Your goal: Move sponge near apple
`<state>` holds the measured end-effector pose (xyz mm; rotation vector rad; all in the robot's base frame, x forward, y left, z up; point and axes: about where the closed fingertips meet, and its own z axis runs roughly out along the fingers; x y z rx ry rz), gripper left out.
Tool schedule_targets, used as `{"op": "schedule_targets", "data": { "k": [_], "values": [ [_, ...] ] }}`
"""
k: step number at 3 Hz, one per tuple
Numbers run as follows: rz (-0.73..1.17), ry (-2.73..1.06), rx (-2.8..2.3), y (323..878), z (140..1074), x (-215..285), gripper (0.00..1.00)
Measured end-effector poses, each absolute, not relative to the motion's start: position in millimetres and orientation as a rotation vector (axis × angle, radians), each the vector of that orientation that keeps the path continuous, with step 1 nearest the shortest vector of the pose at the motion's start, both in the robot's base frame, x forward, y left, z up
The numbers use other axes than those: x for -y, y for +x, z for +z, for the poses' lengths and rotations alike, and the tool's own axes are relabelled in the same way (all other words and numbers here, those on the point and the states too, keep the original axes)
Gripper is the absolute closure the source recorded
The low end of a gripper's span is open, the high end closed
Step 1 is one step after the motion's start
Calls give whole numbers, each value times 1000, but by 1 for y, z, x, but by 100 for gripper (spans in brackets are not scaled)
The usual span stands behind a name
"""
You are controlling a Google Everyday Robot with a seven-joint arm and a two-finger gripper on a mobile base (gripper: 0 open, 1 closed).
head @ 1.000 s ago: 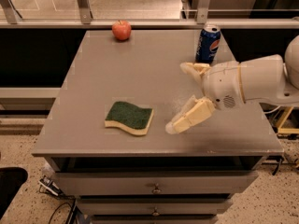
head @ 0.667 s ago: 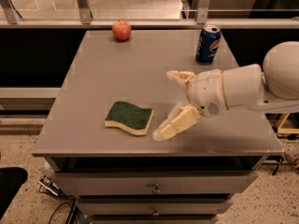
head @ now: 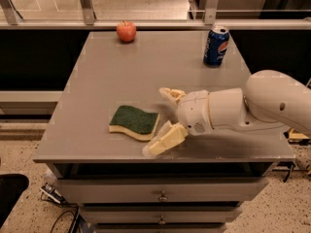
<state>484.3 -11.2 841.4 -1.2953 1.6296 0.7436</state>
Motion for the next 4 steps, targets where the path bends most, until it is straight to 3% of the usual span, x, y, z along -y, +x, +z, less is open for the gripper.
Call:
{"op": "schedule_targets", "data": {
  "k": [1, 4],
  "values": [
    [755, -1271, -1618, 486, 826, 1, 13],
    [777, -1264, -1579, 486, 822, -13, 84]
  ]
}}
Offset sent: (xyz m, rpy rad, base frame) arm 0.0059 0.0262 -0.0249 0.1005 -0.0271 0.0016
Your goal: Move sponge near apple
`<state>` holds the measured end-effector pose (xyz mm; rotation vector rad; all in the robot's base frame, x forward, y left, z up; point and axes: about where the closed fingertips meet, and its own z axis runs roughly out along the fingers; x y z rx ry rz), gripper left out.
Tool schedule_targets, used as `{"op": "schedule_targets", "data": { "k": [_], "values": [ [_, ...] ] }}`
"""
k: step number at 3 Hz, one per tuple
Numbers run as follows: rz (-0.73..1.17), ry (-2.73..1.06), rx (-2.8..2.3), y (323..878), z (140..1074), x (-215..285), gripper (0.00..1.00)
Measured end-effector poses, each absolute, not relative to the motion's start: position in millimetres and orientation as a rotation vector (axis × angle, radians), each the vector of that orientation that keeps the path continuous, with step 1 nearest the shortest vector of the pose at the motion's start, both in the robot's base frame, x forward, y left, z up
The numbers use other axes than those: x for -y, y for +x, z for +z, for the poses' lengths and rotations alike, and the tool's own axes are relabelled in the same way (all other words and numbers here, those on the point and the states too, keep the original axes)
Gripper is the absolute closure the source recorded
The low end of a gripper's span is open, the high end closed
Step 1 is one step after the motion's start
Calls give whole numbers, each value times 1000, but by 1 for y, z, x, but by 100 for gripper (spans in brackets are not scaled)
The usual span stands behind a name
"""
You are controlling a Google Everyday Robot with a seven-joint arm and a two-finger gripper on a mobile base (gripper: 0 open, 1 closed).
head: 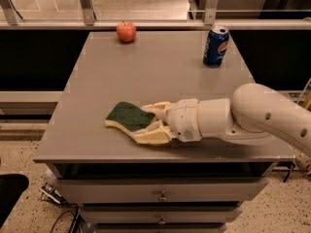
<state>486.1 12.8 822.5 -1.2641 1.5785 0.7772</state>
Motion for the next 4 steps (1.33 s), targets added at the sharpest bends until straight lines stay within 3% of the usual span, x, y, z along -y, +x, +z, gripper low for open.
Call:
{"op": "schedule_targets", "data": {
  "k": [1, 3, 4],
  "values": [
    [776, -1269, -1578, 486, 824, -15, 100],
    [569, -1346, -1684, 522, 897, 6, 100],
    [449, -1328, -1758, 572, 928, 16, 100]
  ]
}}
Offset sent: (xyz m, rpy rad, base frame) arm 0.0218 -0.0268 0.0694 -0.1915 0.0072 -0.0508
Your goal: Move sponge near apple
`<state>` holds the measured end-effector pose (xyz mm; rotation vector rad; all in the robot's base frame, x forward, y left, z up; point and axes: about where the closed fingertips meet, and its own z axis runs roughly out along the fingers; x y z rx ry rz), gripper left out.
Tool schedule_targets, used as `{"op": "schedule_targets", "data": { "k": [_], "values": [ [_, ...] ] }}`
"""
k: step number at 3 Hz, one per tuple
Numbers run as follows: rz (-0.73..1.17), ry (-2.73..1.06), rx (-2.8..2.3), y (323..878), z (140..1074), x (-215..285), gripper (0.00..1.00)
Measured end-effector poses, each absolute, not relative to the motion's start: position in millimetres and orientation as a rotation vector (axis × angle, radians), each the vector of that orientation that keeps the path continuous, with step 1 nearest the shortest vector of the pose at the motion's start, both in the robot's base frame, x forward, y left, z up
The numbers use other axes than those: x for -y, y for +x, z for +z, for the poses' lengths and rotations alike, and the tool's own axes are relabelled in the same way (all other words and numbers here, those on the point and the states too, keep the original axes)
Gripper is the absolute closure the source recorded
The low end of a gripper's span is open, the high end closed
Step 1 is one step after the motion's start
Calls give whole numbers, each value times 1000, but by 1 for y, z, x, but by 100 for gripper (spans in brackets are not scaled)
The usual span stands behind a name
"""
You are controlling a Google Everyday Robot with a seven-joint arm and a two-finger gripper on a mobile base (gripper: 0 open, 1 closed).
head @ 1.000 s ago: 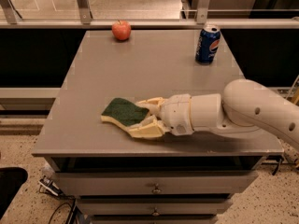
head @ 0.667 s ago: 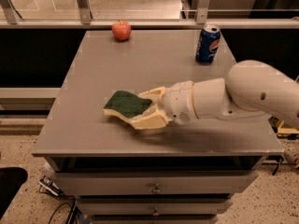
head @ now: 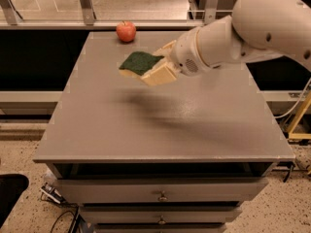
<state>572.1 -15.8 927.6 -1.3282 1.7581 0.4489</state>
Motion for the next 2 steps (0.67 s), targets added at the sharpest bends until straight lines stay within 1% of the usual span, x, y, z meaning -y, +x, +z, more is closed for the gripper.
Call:
{"op": "schedule_targets", "data": {
  "k": [1, 2],
  "values": [
    [444, -1201, -1828, 629, 940, 23, 100],
    [460, -1048, -1868, 680, 929, 38, 100]
  ]
}}
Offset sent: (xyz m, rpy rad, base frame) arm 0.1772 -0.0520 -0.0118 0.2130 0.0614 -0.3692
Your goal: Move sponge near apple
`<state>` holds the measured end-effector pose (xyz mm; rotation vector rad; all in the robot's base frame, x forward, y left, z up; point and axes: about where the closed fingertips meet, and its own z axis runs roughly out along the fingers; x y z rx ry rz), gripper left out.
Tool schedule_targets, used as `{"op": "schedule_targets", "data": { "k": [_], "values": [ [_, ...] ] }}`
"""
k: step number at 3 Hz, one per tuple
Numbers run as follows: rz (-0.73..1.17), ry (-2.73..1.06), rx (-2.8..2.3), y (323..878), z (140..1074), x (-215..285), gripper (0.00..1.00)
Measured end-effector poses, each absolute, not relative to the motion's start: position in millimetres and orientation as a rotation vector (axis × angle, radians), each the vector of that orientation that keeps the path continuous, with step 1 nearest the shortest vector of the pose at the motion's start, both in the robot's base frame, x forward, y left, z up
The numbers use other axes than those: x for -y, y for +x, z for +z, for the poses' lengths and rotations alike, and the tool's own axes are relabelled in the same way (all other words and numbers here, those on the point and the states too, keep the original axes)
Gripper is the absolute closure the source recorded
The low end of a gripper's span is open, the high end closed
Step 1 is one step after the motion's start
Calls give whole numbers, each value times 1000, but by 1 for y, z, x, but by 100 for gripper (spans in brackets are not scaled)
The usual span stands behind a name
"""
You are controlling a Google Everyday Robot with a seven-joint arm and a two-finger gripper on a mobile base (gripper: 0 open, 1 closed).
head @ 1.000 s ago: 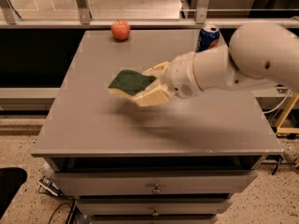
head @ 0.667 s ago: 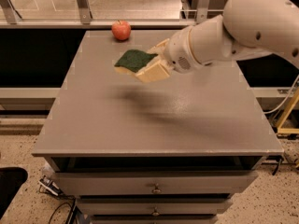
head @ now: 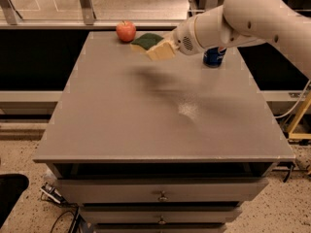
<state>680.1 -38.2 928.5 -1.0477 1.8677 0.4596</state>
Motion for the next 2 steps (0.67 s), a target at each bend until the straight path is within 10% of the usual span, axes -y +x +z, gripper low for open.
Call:
{"op": "schedule_targets", "data": {
  "k": [2],
  "values": [
    [435, -859, -1852, 722, 925, 53, 100]
  ]
}}
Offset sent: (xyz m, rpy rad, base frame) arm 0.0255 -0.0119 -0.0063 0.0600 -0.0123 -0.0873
